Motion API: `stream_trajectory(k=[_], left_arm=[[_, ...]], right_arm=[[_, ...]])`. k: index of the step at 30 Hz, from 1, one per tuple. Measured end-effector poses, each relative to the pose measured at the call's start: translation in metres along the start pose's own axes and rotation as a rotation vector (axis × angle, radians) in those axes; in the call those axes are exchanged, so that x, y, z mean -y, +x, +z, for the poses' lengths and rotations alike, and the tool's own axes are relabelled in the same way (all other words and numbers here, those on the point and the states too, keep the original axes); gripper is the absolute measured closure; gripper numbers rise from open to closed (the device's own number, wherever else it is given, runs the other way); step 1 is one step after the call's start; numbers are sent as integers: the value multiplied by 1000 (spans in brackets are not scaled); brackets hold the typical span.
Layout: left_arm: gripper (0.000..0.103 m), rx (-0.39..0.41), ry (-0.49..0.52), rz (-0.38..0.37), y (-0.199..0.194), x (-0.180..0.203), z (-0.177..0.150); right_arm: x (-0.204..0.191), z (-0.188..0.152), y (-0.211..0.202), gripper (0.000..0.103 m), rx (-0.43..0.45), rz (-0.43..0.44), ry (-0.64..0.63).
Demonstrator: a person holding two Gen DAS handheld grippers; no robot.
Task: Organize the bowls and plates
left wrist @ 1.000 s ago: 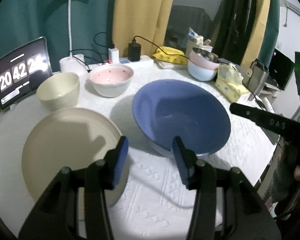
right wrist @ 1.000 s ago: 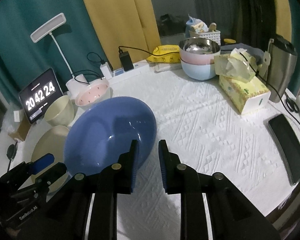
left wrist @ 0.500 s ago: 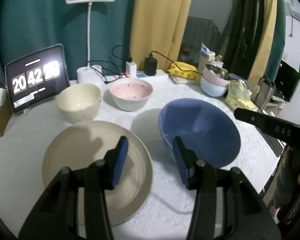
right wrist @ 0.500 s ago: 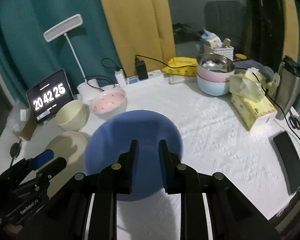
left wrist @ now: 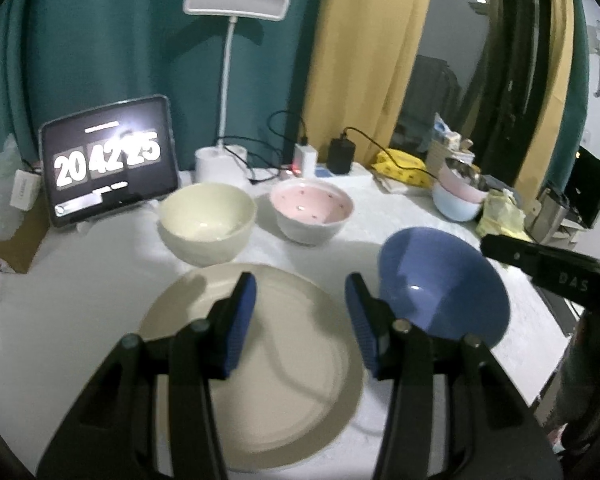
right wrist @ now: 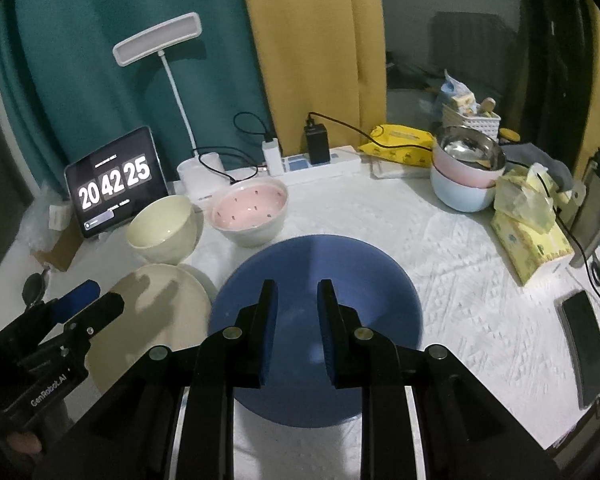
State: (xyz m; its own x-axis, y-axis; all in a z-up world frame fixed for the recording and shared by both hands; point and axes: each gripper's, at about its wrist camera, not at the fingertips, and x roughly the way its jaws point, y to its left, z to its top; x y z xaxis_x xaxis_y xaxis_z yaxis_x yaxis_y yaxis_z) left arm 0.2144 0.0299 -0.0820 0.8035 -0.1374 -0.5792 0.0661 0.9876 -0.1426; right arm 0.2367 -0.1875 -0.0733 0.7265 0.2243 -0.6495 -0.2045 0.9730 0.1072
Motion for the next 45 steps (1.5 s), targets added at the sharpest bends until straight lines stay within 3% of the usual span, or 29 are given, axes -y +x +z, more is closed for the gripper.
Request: stream_trajectory(k=[9, 26, 45], left_arm=[[55, 44, 4, 91, -4, -32, 8], [55, 56, -24, 165, 1, -95, 21], [55, 32, -49, 146, 30, -132, 54]], right_arm=[[-31, 11, 8, 81, 2, 15, -39], [-89, 29, 39, 81, -19, 56, -118], [-132, 51, 93, 81, -67, 116, -128]])
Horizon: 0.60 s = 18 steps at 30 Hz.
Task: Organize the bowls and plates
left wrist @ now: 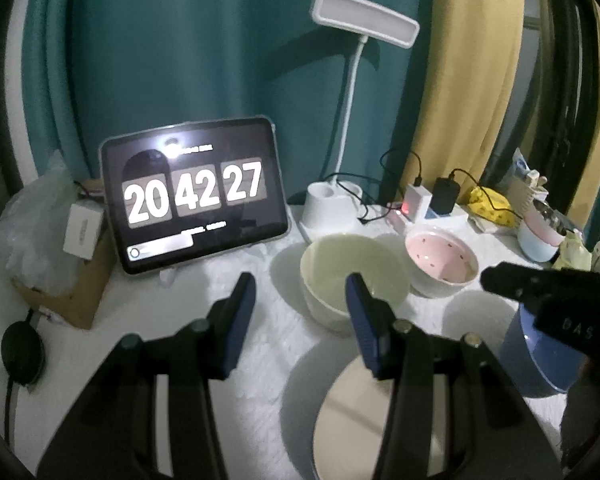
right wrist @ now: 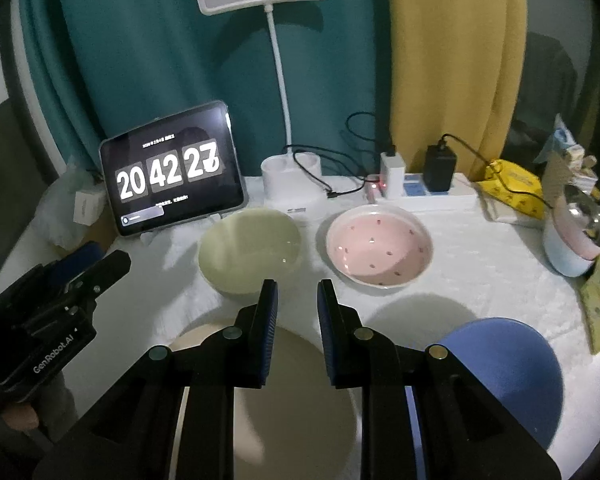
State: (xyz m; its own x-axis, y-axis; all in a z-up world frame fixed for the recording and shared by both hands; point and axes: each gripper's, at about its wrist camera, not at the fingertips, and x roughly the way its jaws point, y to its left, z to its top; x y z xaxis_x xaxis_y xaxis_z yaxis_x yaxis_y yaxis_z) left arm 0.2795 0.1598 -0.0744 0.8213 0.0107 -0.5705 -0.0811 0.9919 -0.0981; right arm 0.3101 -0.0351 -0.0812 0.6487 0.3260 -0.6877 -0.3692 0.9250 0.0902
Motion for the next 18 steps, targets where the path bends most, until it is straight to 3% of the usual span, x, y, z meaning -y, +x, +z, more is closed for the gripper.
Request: stream_trajectory(k=[5, 7, 8, 18], left_arm=[[55, -36, -6, -30, 29, -5, 8], [55, -67, -13, -43, 42, -7, 9], [55, -80, -15, -51, 48, -8, 10], [55, -157, -3, -119, 90, -3, 1]], right_arm=[[-2, 6, 24, 81, -32, 21, 46], [-1, 7, 33, 66, -45, 32, 70], [0, 8, 37, 65, -46, 37, 87], [6, 7, 76, 64, -114, 7, 197]])
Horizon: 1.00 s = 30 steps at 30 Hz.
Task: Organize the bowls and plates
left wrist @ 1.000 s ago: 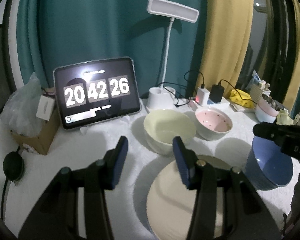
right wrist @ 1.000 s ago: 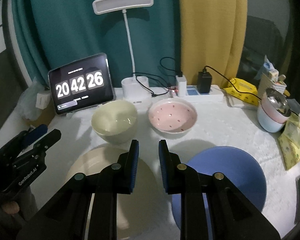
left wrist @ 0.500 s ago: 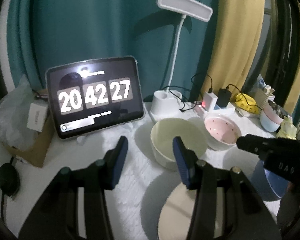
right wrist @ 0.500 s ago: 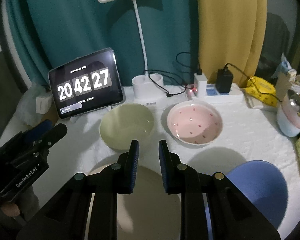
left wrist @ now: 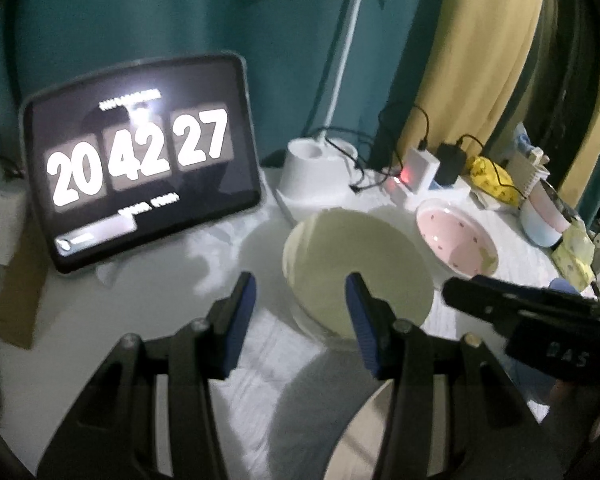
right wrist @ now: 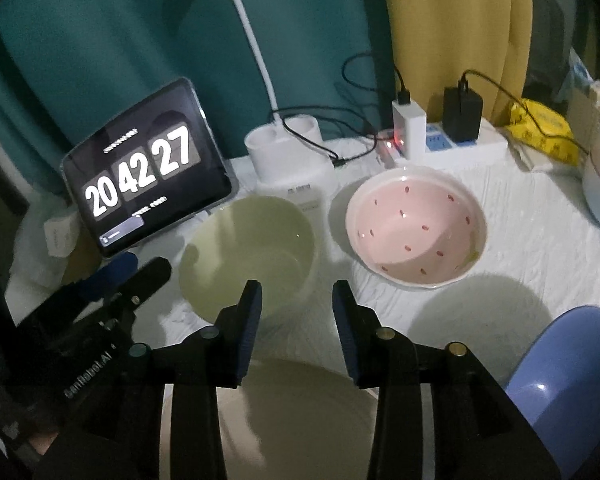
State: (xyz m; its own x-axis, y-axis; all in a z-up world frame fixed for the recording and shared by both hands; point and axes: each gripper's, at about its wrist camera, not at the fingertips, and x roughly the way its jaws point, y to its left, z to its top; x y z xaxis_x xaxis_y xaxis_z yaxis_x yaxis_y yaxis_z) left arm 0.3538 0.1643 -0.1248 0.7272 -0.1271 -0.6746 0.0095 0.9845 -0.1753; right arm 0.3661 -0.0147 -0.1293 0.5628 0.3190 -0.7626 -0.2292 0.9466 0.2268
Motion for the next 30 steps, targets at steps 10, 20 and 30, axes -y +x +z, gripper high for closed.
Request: stream_trajectory(k=[10, 20, 30], left_arm=[[55, -68, -55, 11, 32, -12, -7], [53, -71, -52, 5, 39, -18, -6], [49, -110, -67, 46, 45, -18, -12]], right_arm=[[-6, -4, 40, 65, -56, -22, 45], [-3, -5, 57, 65, -45, -16, 77], [-9, -14, 76, 73, -89, -17, 52]])
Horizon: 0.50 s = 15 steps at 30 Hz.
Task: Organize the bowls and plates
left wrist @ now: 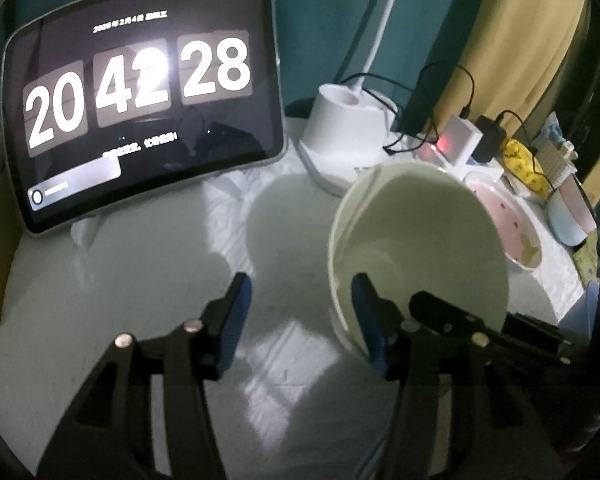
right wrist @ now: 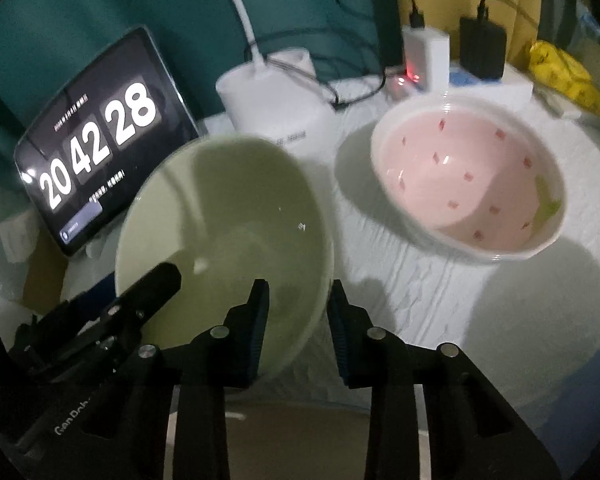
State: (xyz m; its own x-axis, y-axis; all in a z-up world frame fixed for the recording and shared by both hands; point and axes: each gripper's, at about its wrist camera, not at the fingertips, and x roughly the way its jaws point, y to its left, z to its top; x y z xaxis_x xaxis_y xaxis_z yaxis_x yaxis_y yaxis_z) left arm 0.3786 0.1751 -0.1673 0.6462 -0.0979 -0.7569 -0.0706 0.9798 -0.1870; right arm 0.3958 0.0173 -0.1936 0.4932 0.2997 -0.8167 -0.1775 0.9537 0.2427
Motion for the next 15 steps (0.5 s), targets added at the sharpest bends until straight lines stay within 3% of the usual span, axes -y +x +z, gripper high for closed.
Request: stream_trajectory(k=[7, 15], left_arm=[[53, -1, 24, -4, 4, 3, -2], [73, 19, 72, -3, 2, 11, -4]], right_arm=[[-4, 1, 0, 78, 24, -2, -20], [-9, 2, -3, 80, 42, 0, -33]])
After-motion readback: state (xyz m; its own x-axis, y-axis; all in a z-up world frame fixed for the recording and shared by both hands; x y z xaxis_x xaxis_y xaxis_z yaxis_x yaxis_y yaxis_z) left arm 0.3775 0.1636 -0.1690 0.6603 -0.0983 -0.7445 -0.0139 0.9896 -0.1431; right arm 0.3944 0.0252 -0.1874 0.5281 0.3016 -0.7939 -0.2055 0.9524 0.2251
